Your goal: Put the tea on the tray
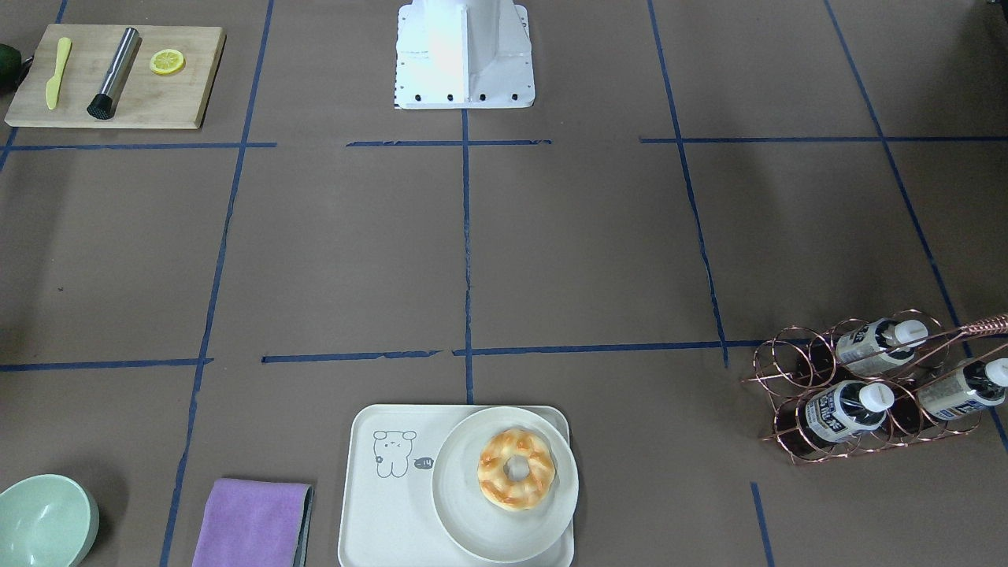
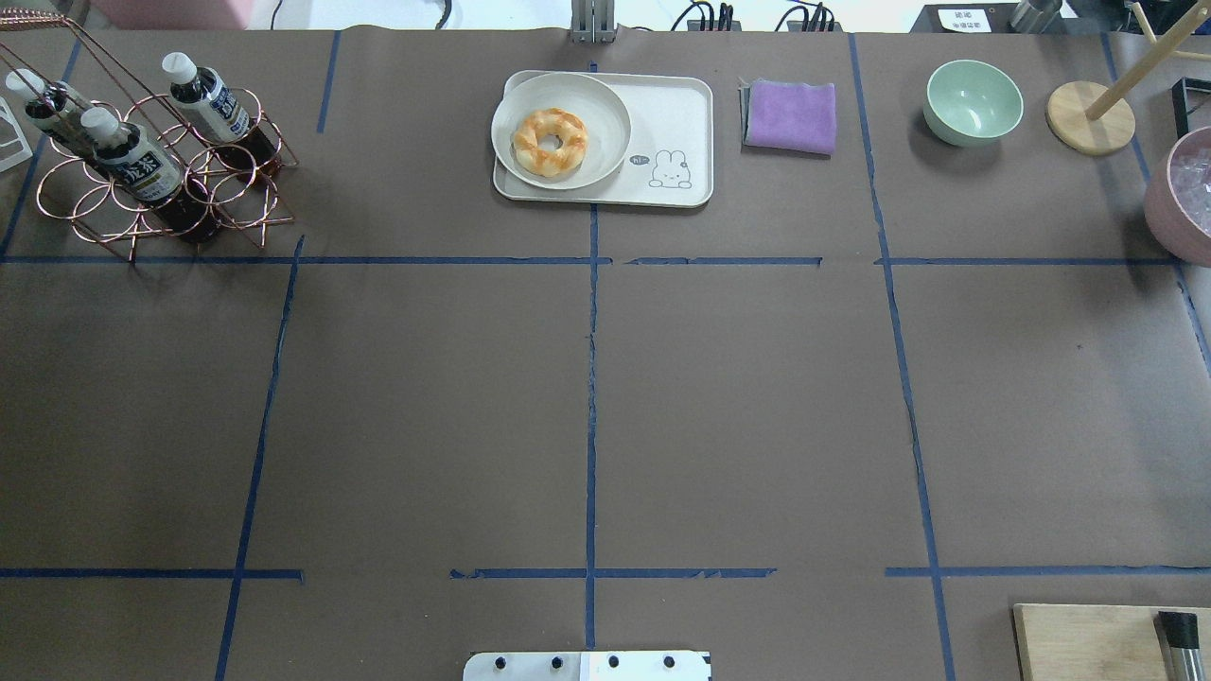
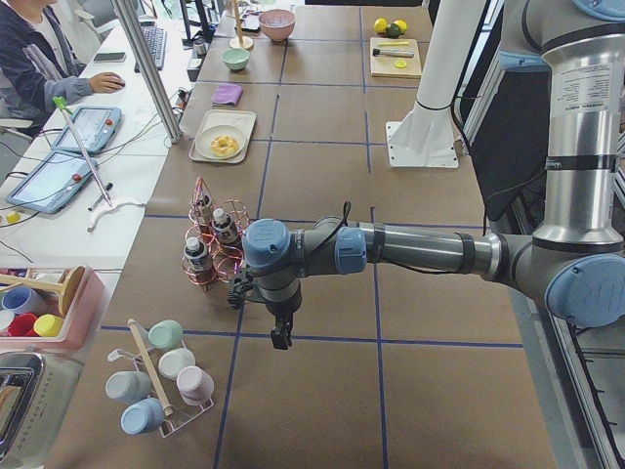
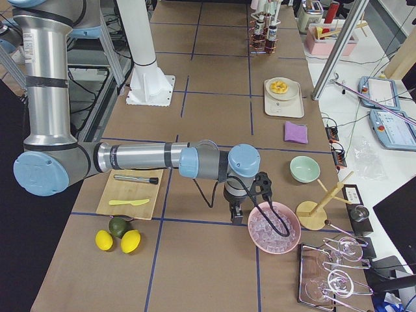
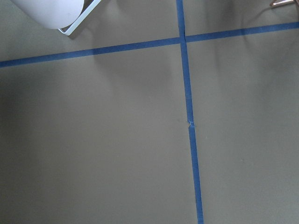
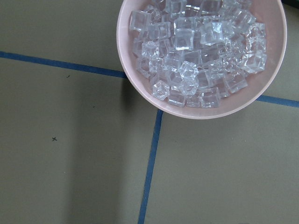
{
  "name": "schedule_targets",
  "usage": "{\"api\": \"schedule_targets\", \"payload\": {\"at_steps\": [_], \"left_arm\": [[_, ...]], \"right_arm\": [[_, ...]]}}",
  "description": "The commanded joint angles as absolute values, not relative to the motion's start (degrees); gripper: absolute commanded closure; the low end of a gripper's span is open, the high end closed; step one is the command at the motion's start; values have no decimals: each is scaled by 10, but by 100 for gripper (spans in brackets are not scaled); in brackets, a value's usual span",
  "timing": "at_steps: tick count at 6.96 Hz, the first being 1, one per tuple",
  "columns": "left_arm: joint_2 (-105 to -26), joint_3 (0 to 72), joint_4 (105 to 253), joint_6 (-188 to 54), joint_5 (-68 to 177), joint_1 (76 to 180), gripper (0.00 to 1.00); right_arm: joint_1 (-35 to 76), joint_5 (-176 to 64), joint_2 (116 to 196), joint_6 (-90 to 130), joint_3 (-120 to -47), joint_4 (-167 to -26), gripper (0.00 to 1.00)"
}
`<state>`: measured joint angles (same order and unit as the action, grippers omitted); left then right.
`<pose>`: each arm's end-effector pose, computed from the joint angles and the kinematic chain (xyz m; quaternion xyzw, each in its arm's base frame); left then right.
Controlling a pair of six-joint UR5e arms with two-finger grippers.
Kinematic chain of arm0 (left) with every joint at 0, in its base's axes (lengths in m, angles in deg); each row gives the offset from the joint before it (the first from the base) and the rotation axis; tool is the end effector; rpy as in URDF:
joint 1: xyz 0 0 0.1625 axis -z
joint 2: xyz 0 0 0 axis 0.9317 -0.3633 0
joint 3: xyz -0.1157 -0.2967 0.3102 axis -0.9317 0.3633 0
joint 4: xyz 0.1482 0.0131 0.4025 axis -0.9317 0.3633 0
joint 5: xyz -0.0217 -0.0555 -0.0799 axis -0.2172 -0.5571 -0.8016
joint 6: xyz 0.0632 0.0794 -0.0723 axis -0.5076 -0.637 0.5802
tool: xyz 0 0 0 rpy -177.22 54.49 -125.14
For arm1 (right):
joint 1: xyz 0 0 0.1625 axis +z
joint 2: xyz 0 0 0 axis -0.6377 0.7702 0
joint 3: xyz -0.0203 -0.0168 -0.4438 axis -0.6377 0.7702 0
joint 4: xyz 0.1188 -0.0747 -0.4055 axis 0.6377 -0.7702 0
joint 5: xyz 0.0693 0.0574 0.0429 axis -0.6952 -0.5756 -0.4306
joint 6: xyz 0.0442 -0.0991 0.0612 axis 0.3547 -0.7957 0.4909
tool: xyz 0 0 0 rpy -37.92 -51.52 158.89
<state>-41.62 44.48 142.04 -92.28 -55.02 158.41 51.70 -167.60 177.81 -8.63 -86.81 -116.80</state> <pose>-0.0491 -0.4651 0.6699 -0.0106 0.3526 0.0724 0.9329 0.0571 -0.4917 0.6628 0.0264 -0.3793 -0.0802 0.9214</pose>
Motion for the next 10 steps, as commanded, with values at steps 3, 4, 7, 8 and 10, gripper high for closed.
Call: {"api": "schedule_targets", "payload": {"at_steps": [3, 4, 7, 8, 10], "left_arm": [[-433, 482, 1433, -921, -545, 1582, 0], [-456, 491, 1492, -920, -545, 1582, 0], [-470, 523, 1593, -747, -544, 1539, 0], [-459, 536, 1665, -621, -543, 1497, 0], [-449, 539, 1794, -463, -498, 1456, 0]], "right_arm": [[517, -1676, 1778, -86, -876, -1168, 0], [517, -1676, 1778, -85, -876, -1168, 0], [517, -1676, 1778, -85, -876, -1168, 0], [517, -1676, 1778, -85, -876, -1168, 0], [517, -1676, 1778, -85, -876, -1168, 0]]}}
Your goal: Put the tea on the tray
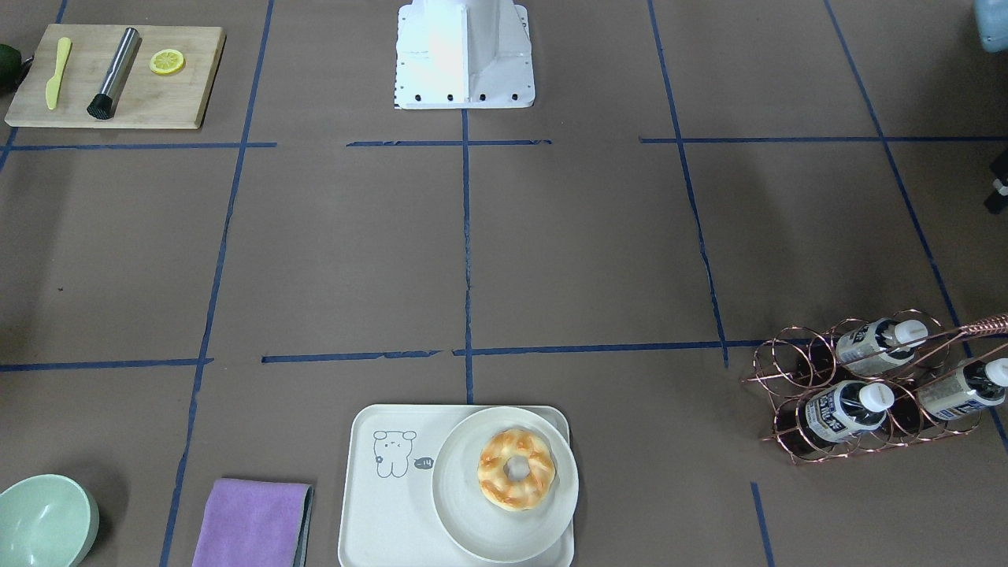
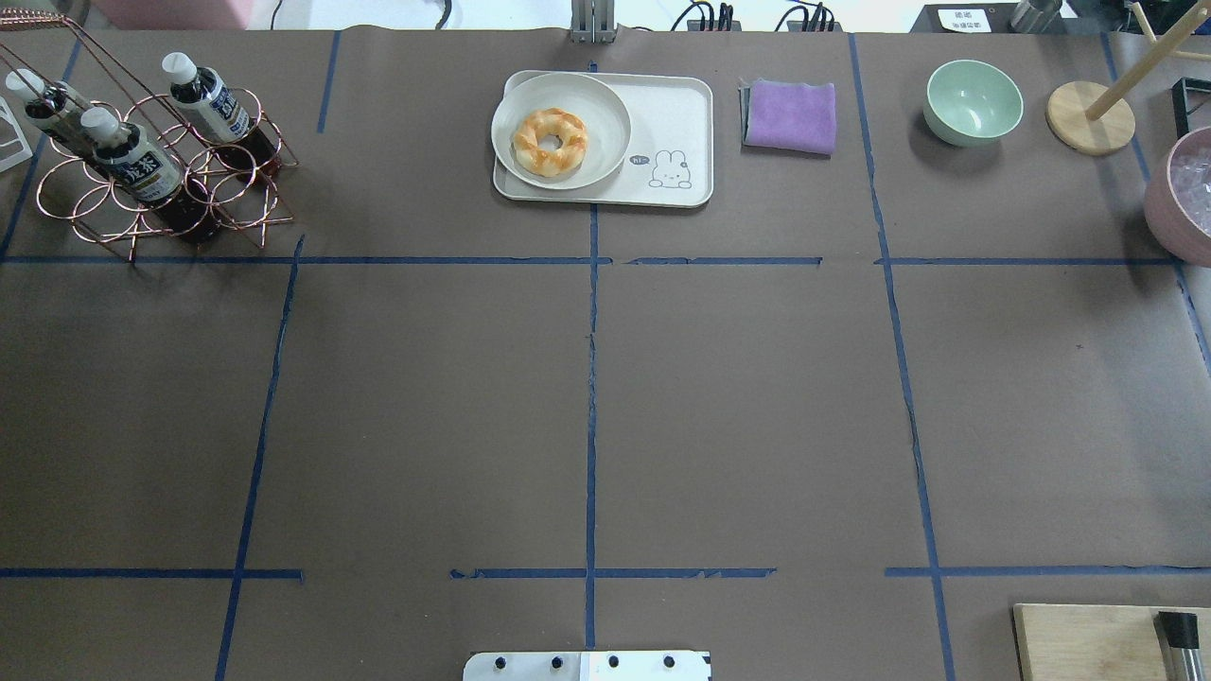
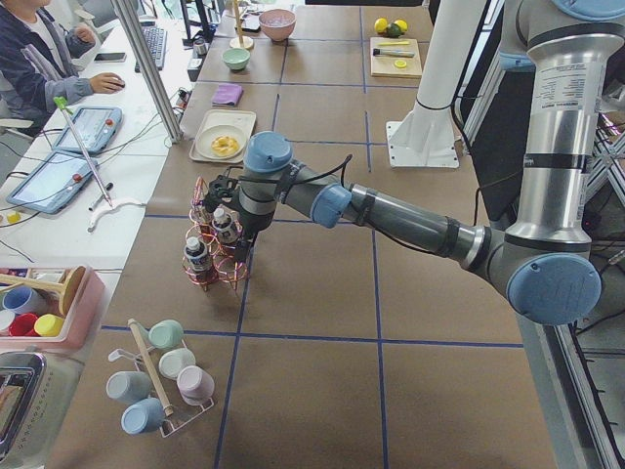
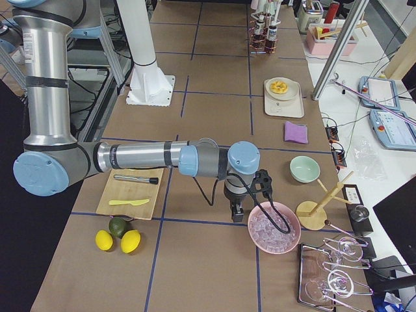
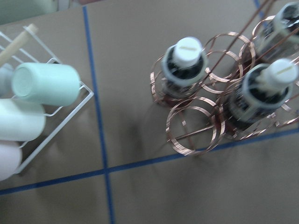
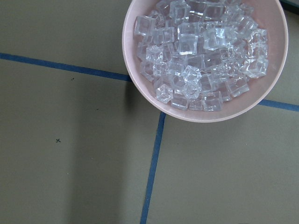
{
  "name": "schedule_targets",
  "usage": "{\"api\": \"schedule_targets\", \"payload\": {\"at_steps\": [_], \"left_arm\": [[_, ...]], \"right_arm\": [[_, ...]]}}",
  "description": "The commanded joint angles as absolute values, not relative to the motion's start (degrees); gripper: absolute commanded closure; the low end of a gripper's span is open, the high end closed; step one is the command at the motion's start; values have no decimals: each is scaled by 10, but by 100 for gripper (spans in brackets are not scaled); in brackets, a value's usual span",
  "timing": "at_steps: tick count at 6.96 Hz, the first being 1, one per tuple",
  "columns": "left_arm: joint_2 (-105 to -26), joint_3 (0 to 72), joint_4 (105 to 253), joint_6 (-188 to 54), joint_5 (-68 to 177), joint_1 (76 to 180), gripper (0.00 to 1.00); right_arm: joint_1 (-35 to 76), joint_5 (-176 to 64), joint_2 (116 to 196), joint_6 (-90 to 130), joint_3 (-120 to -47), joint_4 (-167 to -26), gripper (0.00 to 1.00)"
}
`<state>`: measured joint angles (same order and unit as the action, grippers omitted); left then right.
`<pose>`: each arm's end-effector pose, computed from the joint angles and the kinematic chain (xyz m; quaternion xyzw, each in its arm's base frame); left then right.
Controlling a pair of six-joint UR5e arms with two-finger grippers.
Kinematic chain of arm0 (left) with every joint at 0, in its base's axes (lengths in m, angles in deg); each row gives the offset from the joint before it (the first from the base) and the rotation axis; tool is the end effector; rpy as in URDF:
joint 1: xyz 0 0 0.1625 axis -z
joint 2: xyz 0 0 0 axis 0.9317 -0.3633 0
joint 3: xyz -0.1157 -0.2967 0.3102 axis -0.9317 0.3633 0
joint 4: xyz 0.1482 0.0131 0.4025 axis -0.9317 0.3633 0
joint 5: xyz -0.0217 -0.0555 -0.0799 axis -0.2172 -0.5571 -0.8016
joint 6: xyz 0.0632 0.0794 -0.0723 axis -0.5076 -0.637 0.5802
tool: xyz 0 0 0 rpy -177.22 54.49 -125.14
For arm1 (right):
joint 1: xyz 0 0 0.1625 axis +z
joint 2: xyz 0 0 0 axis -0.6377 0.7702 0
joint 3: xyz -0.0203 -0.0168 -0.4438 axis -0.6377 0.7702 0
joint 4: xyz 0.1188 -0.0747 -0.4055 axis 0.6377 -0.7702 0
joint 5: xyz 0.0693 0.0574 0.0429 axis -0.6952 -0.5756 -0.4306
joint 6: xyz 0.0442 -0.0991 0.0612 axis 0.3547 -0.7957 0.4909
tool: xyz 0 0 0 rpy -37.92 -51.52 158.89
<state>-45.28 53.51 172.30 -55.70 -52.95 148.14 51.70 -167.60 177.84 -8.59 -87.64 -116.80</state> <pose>0.0418 -0.5233 0.4957 0.1908 0.3956 -0.0133 0.8983 0.0571 -0.4922 0.6558 0.0326 -0.3786 -0.0825 0.9213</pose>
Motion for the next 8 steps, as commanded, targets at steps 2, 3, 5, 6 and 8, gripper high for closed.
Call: {"api": "schedule_targets", "payload": {"at_steps": [2, 3, 5, 6, 8], "left_arm": [[-451, 567, 1820, -336, -297, 1340, 0], [-453, 574, 1823, -282, -234, 1294, 0], [-459, 567, 1849, -253, -177, 1286, 0], [-489, 550, 1857, -233, -115, 1258, 0], [-518, 483, 1908, -221, -86, 1242, 0]], "right_arm": [[517, -1676, 1778, -86, -876, -1168, 0], [517, -1676, 1778, -86, -876, -1168, 0], [517, -1676, 1778, -86, -876, -1168, 0], [517, -1676, 1778, -85, -876, -1168, 0], [517, -1676, 1778, -85, -876, -1168, 0]]}}
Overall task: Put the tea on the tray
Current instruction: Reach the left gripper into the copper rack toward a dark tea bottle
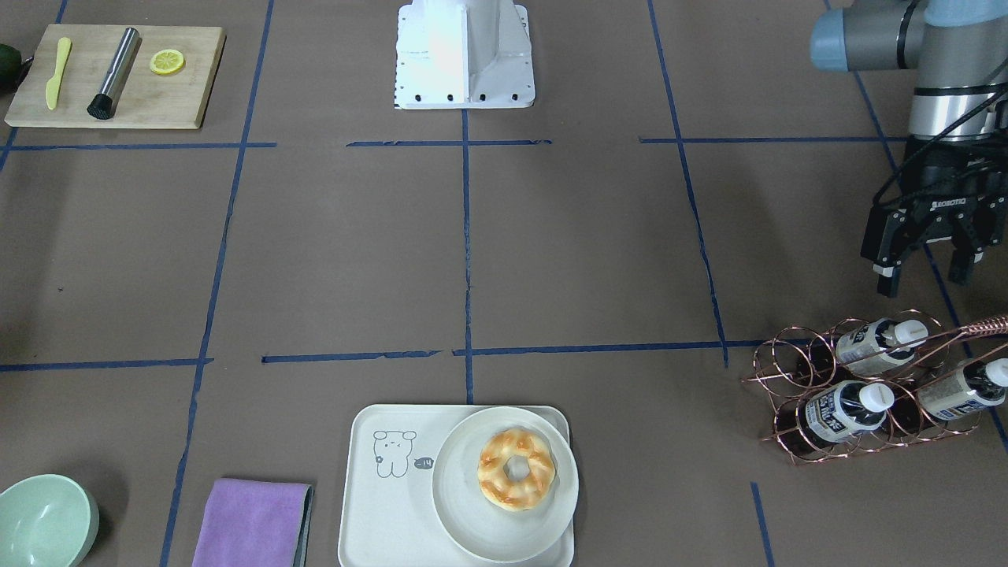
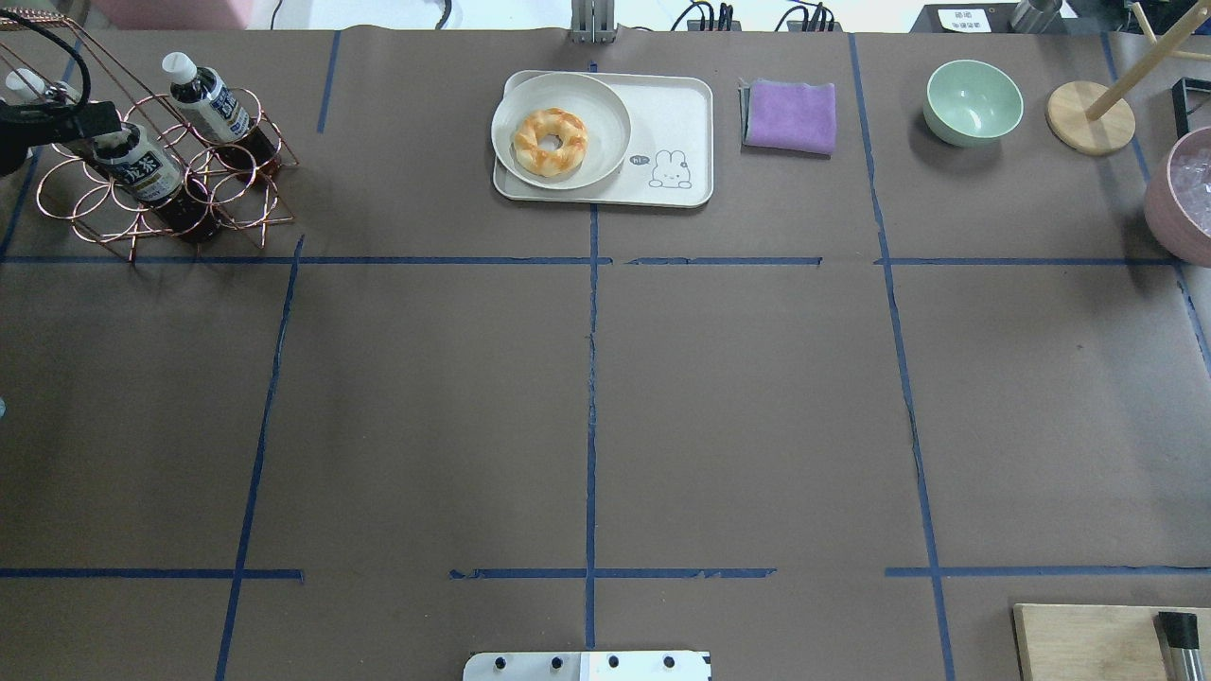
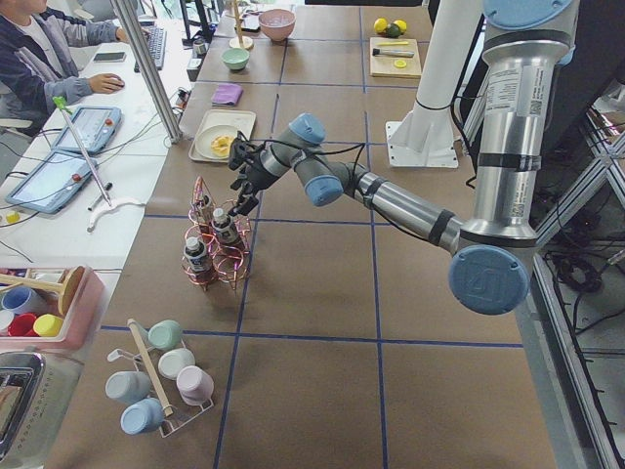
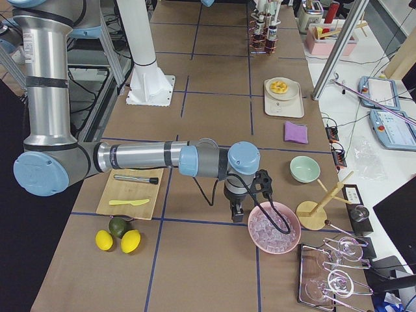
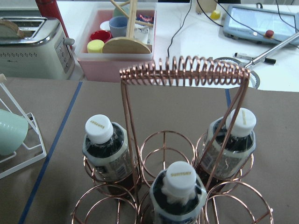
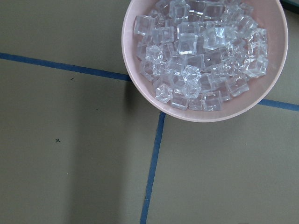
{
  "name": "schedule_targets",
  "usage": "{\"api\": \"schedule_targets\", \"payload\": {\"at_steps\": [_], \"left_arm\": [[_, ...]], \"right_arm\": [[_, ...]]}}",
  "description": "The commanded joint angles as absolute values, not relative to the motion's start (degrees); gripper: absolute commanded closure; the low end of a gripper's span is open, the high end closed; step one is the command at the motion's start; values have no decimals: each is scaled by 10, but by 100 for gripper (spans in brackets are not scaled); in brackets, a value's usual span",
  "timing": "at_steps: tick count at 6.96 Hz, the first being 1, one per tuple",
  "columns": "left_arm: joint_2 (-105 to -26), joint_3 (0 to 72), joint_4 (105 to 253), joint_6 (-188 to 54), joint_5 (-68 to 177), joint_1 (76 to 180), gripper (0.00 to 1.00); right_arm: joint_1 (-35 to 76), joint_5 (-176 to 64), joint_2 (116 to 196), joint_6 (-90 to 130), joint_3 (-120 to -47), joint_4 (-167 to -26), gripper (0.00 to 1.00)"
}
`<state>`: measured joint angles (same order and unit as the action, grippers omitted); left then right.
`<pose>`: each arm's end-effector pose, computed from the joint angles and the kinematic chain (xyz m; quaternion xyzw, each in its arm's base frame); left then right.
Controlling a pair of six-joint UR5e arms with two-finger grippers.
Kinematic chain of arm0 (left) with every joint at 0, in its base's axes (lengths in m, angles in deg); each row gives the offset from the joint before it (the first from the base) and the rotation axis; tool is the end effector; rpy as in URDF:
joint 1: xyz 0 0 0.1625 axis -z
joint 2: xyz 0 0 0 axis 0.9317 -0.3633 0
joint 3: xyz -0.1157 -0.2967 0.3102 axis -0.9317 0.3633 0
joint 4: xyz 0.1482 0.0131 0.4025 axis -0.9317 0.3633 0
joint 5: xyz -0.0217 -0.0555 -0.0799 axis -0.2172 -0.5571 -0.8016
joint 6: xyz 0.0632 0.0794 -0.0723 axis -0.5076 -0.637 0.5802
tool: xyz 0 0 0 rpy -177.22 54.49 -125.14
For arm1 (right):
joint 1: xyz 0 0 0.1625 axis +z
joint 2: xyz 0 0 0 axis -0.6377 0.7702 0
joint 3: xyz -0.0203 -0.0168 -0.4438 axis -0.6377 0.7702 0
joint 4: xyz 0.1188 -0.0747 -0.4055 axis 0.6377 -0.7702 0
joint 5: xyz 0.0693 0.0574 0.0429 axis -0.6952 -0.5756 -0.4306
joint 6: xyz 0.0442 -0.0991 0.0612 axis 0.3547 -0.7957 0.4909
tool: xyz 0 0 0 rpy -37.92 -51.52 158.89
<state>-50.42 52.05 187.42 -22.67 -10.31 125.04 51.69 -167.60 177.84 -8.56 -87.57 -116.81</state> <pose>0.2004 -0.5557 0.4394 0.3474 0.3236 -0.2086 0.8550 0.0571 -0.4922 0.6564 0.0319 -0.3787 -0.0821 0.9213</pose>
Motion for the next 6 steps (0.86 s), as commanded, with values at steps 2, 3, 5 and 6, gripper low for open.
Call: {"api": "schedule_targets", "payload": {"at_steps": [2, 3, 5, 6], "left_arm": [[-524, 432, 1970, -251, -86, 1242, 0], [-527, 426, 1970, -253, -86, 1242, 0], [-531, 405, 1985, -253, -86, 1242, 3], [-531, 402, 1989, -253, -86, 1242, 6]], "right_arm": [[517, -1676, 1777, -85, -879, -1168, 0], [517, -1676, 1777, -76, -881, -1168, 0], [517, -1676, 1776, -71, -882, -1167, 0], [517, -1676, 1776, -71, -882, -1167, 0]]}}
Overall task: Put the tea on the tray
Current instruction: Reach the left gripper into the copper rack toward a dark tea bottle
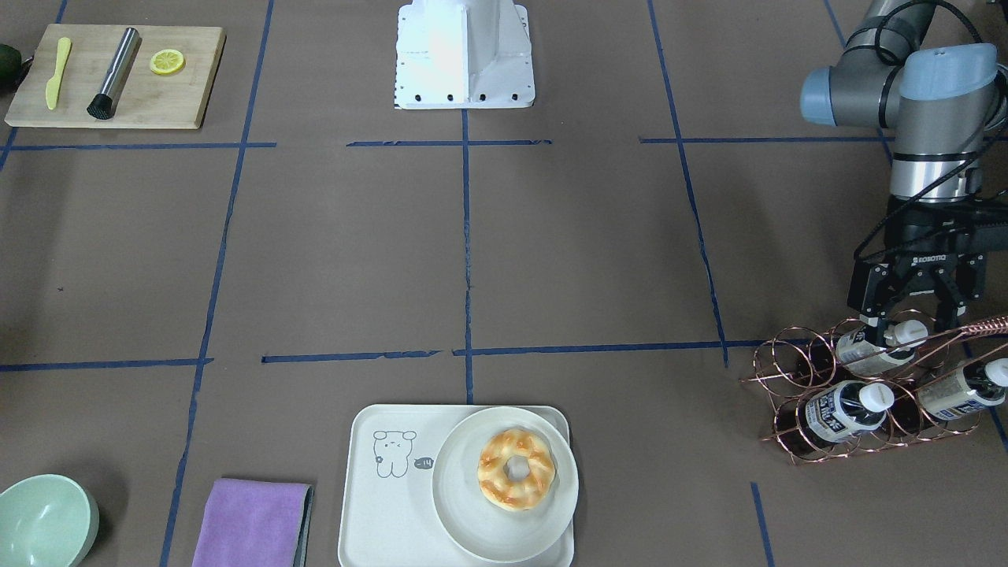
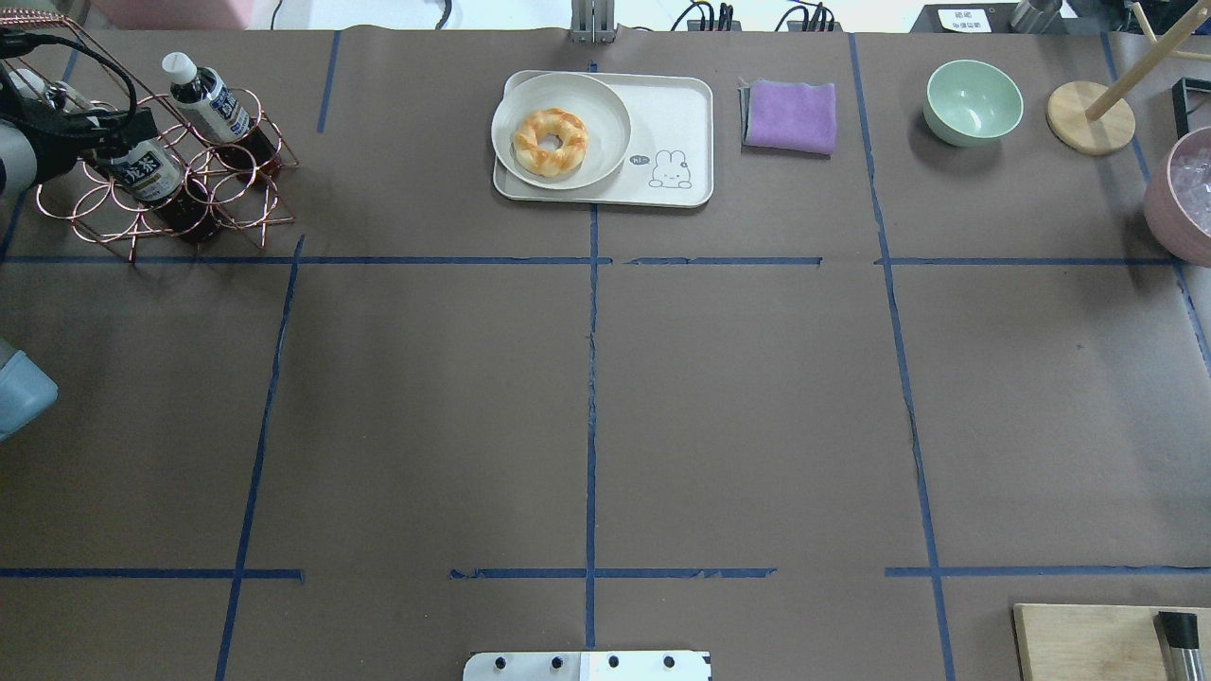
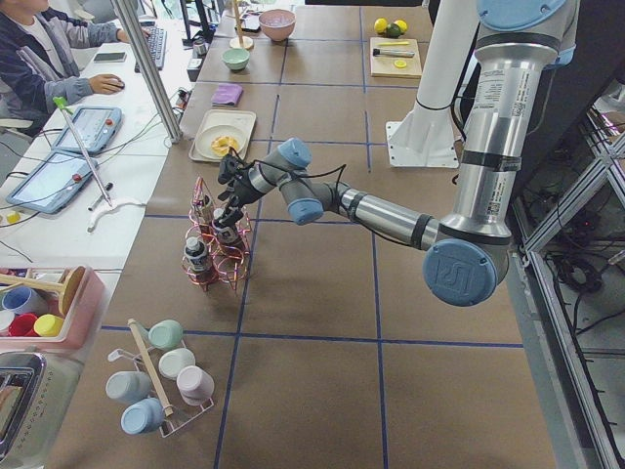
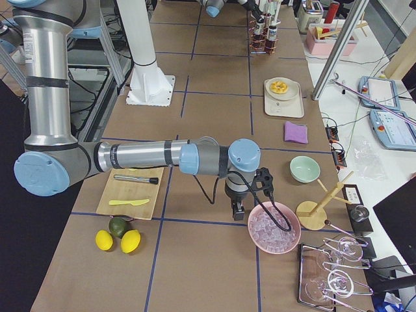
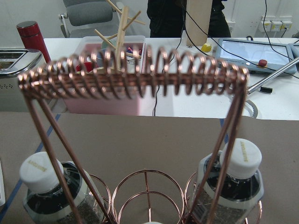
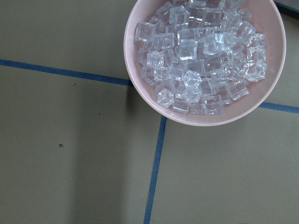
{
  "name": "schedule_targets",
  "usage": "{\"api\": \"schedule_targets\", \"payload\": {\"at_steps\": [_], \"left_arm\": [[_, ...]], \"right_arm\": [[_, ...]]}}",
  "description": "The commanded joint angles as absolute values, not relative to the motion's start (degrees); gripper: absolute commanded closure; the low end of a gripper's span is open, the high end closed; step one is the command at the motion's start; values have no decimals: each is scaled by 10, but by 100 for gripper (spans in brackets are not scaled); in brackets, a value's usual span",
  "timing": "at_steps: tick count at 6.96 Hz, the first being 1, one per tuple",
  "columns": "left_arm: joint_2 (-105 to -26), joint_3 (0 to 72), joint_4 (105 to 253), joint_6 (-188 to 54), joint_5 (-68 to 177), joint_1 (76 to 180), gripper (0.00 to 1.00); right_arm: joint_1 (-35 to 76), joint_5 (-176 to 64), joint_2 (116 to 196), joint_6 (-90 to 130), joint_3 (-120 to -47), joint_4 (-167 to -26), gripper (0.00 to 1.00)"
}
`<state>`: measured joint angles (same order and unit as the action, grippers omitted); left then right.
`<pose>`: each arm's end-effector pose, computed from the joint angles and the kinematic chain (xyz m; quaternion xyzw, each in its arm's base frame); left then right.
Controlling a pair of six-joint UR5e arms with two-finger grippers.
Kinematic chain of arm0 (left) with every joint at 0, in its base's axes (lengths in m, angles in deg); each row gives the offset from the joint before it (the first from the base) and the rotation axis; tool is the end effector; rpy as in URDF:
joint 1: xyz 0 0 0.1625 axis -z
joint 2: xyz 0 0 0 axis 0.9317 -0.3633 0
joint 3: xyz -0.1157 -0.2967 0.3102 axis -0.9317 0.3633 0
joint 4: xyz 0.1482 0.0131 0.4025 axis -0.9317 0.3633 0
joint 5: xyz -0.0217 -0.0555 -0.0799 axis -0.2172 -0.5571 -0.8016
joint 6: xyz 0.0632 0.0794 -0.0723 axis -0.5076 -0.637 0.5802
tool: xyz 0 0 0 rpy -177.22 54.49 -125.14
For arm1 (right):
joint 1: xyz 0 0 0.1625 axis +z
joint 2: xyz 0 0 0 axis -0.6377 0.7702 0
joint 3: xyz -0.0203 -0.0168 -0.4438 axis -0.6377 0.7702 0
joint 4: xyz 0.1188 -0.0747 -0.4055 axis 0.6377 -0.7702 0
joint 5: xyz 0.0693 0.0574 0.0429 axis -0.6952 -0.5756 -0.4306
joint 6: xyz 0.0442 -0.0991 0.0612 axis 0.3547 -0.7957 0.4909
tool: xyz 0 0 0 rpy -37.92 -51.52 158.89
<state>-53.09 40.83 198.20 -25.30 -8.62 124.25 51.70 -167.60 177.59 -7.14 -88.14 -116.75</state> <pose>0.2265 -0.5862 0.4889 0.3732 0.3212 -0.1887 0.8497 0.0572 -0.4948 0.6491 0.0343 -0.3784 -0.0735 0.9221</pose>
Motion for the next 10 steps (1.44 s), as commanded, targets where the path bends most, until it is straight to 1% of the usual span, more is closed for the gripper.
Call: {"api": "schedule_targets", "payload": {"at_steps": [1, 2, 3, 4, 6, 7, 8, 9, 10], "left_arm": [[-531, 402, 1989, -253, -86, 1242, 10], [-531, 404, 1991, -253, -87, 1242, 15], [-530, 405, 1992, -253, -89, 1243, 25], [-526, 406, 2006, -253, -90, 1243, 32], [-523, 410, 2012, -254, -91, 1244, 32], [-523, 412, 2011, -253, -91, 1244, 30], [-524, 413, 2011, -253, -91, 1243, 24], [-523, 413, 2011, -254, -93, 1244, 24], [-520, 414, 2013, -255, -106, 1246, 27]], "right_arm": [[517, -1676, 1776, -71, -882, -1167, 0], [517, -1676, 1776, -71, -882, -1167, 0], [517, -1676, 1776, -71, -881, -1167, 0], [517, -1676, 1776, -71, -881, -1168, 0], [517, -1676, 1777, -71, -881, -1168, 0], [517, -1676, 1777, -71, -881, -1168, 0], [517, -1676, 1777, -71, -881, -1168, 0], [517, -1676, 1777, -71, -881, -1168, 0], [517, -1676, 1777, -71, -881, -1168, 0]]}}
